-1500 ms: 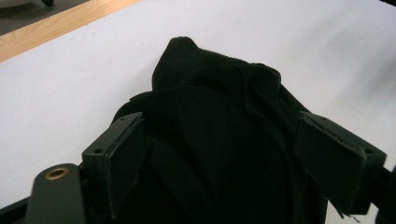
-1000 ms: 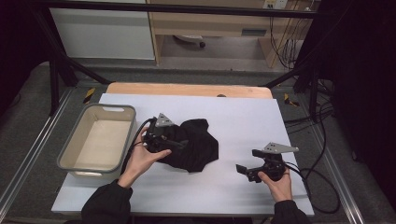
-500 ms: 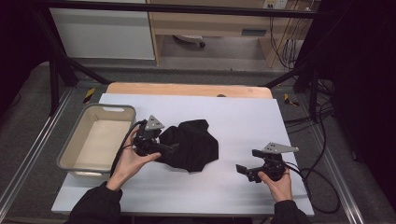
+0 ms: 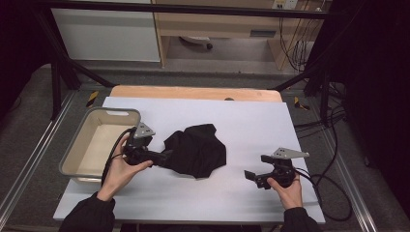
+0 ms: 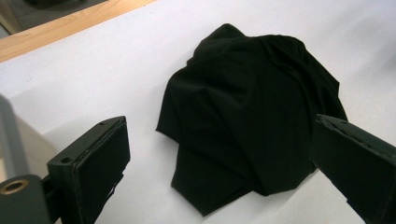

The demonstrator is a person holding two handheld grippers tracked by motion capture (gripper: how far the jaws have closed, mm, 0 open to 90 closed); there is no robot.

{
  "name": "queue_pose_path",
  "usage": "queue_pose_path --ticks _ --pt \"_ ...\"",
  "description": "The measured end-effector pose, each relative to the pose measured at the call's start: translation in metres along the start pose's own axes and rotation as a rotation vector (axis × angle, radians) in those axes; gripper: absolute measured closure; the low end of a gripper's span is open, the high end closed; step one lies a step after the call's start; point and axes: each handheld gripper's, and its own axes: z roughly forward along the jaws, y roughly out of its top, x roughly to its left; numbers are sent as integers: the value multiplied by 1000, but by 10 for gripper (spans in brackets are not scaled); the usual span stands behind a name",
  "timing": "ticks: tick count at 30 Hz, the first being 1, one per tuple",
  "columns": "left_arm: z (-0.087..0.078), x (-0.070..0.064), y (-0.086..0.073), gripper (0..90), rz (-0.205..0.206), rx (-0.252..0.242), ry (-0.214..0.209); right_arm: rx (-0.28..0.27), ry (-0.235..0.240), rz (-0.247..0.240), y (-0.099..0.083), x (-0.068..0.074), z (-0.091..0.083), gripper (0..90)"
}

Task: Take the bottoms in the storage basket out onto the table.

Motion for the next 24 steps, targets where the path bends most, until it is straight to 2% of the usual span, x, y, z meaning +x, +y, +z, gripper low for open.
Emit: queue_pose_path --ticks 24 --pt "-38 39 -43 45 -39 -15 87 1 -3 3 0 0 0 7"
